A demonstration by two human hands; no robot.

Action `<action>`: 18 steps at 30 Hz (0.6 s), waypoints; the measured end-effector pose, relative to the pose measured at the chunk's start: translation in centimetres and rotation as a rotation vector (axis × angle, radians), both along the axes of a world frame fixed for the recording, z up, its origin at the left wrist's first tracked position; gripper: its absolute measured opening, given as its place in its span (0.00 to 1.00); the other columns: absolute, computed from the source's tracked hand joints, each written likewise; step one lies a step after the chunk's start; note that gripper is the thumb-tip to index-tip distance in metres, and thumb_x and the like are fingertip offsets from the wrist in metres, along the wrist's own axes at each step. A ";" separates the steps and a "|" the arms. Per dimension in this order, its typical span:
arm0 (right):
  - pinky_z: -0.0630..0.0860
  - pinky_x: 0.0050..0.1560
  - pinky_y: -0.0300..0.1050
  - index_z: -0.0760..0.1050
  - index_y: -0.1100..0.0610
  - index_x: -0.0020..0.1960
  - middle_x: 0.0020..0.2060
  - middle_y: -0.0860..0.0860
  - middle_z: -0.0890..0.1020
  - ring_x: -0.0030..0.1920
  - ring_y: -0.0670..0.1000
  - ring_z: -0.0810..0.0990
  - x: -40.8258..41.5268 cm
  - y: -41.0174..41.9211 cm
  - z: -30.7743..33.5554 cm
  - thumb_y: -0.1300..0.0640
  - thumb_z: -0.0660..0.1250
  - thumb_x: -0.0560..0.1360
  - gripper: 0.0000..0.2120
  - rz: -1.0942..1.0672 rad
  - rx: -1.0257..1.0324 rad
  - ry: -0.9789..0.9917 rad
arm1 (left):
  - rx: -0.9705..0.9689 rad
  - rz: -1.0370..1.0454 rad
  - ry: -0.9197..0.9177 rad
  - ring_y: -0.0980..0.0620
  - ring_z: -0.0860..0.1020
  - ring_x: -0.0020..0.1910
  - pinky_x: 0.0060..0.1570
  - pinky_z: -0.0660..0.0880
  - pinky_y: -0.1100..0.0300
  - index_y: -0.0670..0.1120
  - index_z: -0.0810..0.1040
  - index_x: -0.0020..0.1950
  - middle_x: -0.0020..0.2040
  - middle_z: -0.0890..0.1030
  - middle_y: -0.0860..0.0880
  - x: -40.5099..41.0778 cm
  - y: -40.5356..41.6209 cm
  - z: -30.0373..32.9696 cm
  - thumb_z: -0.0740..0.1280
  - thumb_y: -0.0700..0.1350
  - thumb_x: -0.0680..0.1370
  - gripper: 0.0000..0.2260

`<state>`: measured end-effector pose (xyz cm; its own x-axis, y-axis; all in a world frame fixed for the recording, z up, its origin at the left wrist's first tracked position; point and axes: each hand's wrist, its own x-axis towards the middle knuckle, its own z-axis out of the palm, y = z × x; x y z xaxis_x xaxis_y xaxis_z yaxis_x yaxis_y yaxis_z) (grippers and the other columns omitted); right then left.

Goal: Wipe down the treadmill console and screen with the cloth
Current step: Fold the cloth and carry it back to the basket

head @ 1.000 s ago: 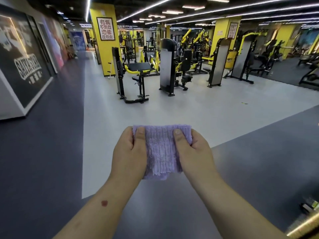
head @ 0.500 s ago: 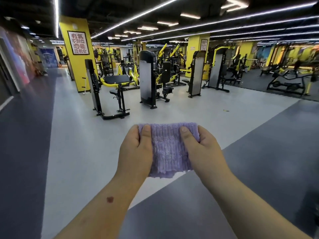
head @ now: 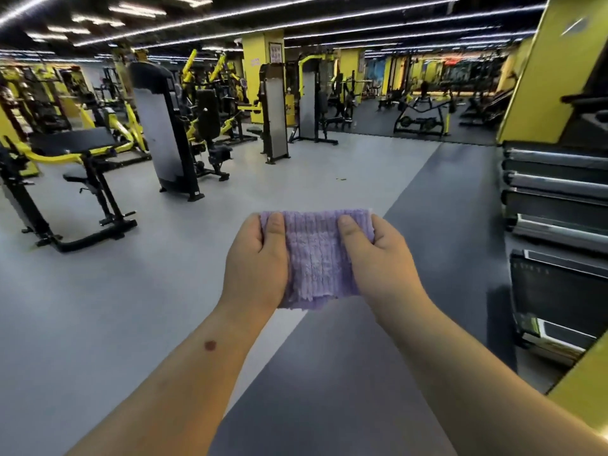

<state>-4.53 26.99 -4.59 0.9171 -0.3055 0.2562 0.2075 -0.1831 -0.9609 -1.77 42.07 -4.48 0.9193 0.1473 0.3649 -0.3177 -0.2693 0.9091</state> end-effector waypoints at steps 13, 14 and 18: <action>0.81 0.49 0.60 0.79 0.50 0.46 0.36 0.45 0.80 0.40 0.47 0.77 14.9 -15.6 2.0 0.46 0.63 0.83 0.11 -0.447 -0.021 -0.049 | -0.055 -0.449 -0.011 0.59 0.79 0.42 0.46 0.79 0.54 0.52 0.75 0.48 0.44 0.80 0.56 22.1 -18.9 2.4 0.58 0.55 0.85 0.11; 0.81 0.51 0.63 0.79 0.51 0.47 0.38 0.48 0.82 0.41 0.50 0.79 15.2 -16.9 2.0 0.46 0.64 0.83 0.12 -0.504 -0.020 -0.052 | -0.061 -0.505 -0.005 0.56 0.79 0.43 0.47 0.80 0.50 0.53 0.75 0.48 0.44 0.80 0.56 23.1 -20.8 2.3 0.58 0.55 0.85 0.11; 0.80 0.54 0.65 0.82 0.49 0.49 0.44 0.50 0.86 0.49 0.57 0.83 15.7 -21.3 1.1 0.47 0.64 0.83 0.10 -0.739 -0.028 -0.035 | -0.072 -0.712 -0.006 0.55 0.78 0.42 0.47 0.79 0.48 0.55 0.75 0.45 0.41 0.80 0.57 25.9 -28.1 1.3 0.59 0.59 0.82 0.12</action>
